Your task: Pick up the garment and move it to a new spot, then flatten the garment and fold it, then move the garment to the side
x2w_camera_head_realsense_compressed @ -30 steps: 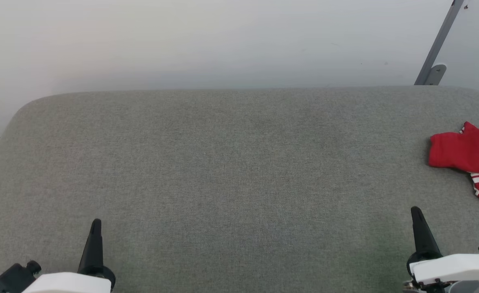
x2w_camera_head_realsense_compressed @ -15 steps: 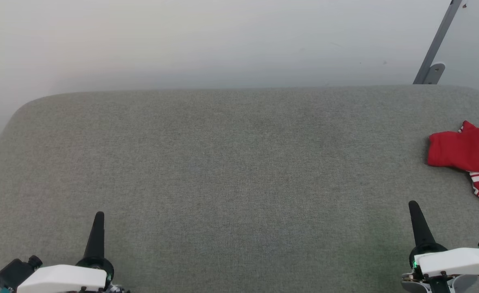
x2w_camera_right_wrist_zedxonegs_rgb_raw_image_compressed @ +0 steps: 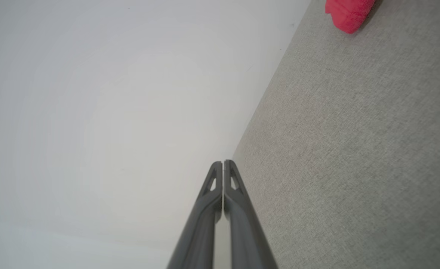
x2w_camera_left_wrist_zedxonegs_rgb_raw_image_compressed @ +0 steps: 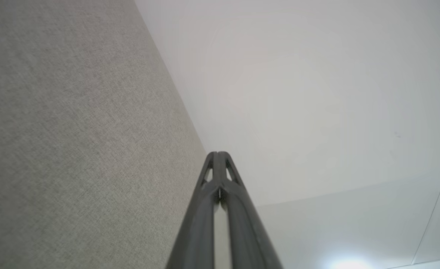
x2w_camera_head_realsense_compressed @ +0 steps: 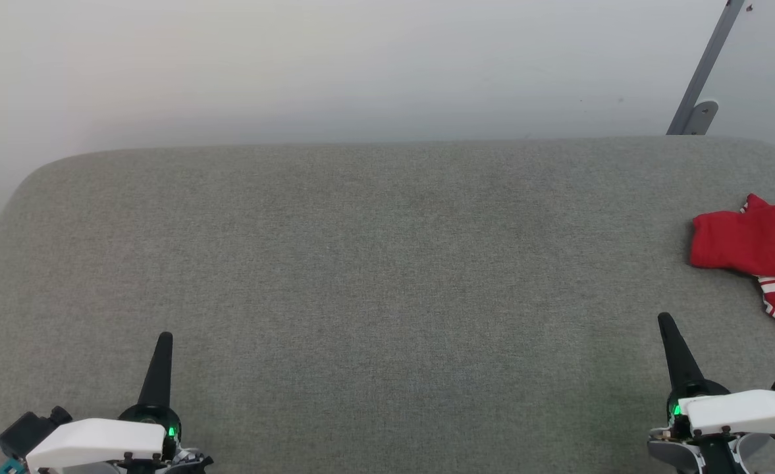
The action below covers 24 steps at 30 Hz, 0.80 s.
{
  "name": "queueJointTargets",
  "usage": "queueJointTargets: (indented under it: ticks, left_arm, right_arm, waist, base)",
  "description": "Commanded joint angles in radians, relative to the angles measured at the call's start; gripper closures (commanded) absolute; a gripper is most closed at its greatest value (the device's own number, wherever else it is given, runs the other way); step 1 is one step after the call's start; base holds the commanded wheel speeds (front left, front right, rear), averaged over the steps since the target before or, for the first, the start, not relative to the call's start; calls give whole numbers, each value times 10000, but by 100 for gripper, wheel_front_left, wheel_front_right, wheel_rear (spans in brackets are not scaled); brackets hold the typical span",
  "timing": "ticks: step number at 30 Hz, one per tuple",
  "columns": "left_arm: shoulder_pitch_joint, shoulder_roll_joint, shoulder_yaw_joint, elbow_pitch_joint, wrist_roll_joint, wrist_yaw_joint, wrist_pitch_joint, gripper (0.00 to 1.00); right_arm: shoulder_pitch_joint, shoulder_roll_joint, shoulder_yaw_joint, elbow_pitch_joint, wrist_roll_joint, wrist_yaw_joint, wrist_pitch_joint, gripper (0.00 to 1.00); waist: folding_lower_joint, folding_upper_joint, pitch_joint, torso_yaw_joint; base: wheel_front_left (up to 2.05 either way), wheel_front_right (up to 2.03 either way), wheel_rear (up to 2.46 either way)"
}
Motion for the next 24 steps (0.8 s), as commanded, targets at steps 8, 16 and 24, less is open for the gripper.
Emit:
queueJointTargets:
  ticks: [8, 16, 24]
  left_arm:
    - [-375, 8, 62, 44, -744, -22, 246, 100]
    - [-513, -27, 85, 130, -1326, -24, 427, 100]
    - [-670, -62, 112, 207, -1867, -26, 596, 100]
  right_arm:
    - [-298, 27, -36, -3, 775, 1, 221, 100]
    - [-402, 36, -42, 29, 1397, 1, 389, 100]
    - [-510, 42, -46, 64, 1979, 1, 554, 100]
  waist:
    - [-1, 0, 9, -20]
    - [-1, 0, 18, -40]
    - [-1, 0, 27, -61]
  base:
    - [0, 0, 0]
    - [0, 0, 0]
    - [0, 0, 0]
